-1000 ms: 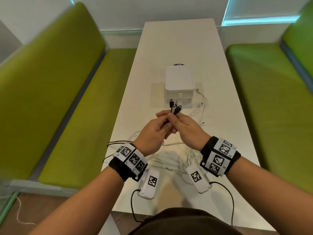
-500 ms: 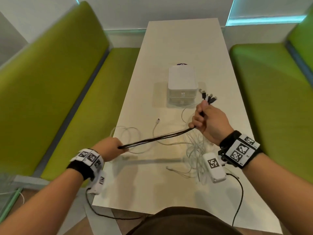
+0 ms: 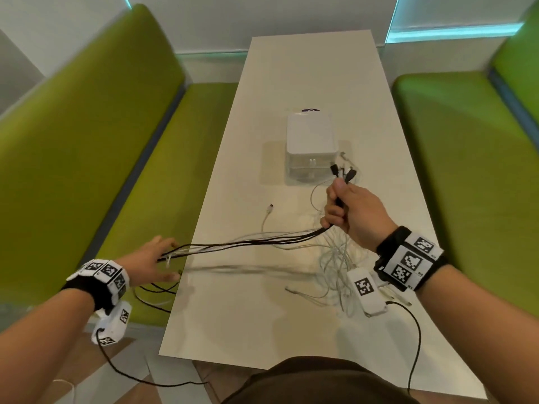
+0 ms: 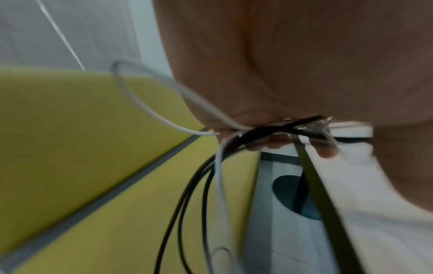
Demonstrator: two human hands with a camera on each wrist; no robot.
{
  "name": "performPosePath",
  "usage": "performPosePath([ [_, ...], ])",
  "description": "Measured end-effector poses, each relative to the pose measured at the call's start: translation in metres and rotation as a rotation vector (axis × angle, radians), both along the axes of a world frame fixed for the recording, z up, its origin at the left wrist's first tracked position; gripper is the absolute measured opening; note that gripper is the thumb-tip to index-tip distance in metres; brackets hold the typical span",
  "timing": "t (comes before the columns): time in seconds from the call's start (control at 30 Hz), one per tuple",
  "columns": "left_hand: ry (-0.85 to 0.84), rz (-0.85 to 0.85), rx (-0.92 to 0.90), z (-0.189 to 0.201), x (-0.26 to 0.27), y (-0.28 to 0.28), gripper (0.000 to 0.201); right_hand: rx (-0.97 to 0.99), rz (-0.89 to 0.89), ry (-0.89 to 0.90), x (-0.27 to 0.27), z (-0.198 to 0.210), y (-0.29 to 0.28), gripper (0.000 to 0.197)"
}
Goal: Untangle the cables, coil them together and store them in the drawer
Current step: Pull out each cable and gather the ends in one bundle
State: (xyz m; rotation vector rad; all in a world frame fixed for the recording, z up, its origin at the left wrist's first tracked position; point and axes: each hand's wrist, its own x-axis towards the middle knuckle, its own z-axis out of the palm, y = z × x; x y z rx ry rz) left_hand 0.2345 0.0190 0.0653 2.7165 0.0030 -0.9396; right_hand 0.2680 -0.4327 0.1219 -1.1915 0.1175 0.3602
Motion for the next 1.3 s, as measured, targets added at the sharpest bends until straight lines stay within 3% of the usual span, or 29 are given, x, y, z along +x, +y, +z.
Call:
performPosePath([
  [0.03, -0.015, 0.026, -0.119, -0.002, -0.002, -0.004, 0.057, -0.012, -0.025, 0.001, 0.001, 0.001, -0.005, 0.037],
  [0.1, -0.088, 0.057, -0.289, -0.005, -0.001, -0.018, 0.06, -0.05, -0.063, -0.014, 0.003, 0.001, -0.012, 0.037],
  [0.23, -0.361, 0.125, -0.284, -0.012, 0.011, -0.033, 0.04, -0.116, -0.081, -0.05, 0.004, 0.0, -0.014, 0.038],
  [0.3, -0.431, 0.137, -0.225, -0.012, 0.015, -0.025, 0.023, -0.132, -0.097, -0.053, 0.004, 0.001, -0.017, 0.038],
  [0.4, -0.335, 0.123, 0.028, -0.011, 0.017, -0.003, 0.003, -0.14, -0.123, -0.05, 0.005, 0.0, -0.028, 0.039],
  [0.47, -0.289, -0.025, 0.345, -0.012, 0.015, 0.014, 0.007, -0.079, -0.109, -0.018, 0.004, -0.002, -0.032, 0.04],
  [0.53, -0.243, -0.102, 0.548, -0.012, 0.017, 0.025, 0.012, -0.083, -0.051, -0.024, 0.001, -0.006, -0.026, 0.039],
  [0.63, -0.113, -0.025, 0.599, -0.01, 0.018, 0.033, 0.016, -0.23, 0.053, -0.112, -0.004, -0.009, -0.009, 0.039],
  [0.67, -0.036, 0.022, 0.589, -0.01, 0.019, 0.036, 0.029, -0.248, 0.069, -0.122, -0.005, -0.009, -0.006, 0.039],
  [0.77, 0.085, 0.077, 0.463, 0.005, 0.022, 0.024, 0.099, -0.232, 0.068, -0.121, -0.005, -0.008, -0.003, 0.039],
  [0.83, -0.062, 0.013, 0.267, 0.031, 0.028, -0.015, 0.111, -0.205, 0.066, -0.117, -0.007, -0.006, 0.002, 0.039],
  [0.9, -0.23, -0.084, 0.071, 0.067, 0.027, -0.072, 0.106, -0.173, 0.081, -0.123, -0.008, -0.005, 0.014, 0.039],
  [0.97, -0.294, -0.128, -0.153, 0.095, 0.021, -0.127, 0.091, -0.139, 0.125, -0.151, -0.01, -0.001, 0.027, 0.038],
  [1.03, -0.251, -0.145, -0.378, 0.102, 0.014, -0.177, 0.077, -0.071, 0.17, -0.165, -0.014, 0.005, 0.04, 0.036],
  [1.17, -0.118, -0.041, -0.78, 0.075, 0.004, -0.25, 0.049, 0.021, 0.17, -0.16, -0.016, 0.009, 0.05, 0.035],
  [1.23, -0.089, 0.062, -0.828, 0.06, 0.005, -0.252, 0.022, 0.033, 0.161, -0.168, -0.014, 0.009, 0.047, 0.035],
  [1.3, -0.061, 0.016, -0.653, 0.045, 0.007, -0.234, 0.033, 0.067, 0.108, -0.148, -0.011, 0.013, 0.037, 0.035],
])
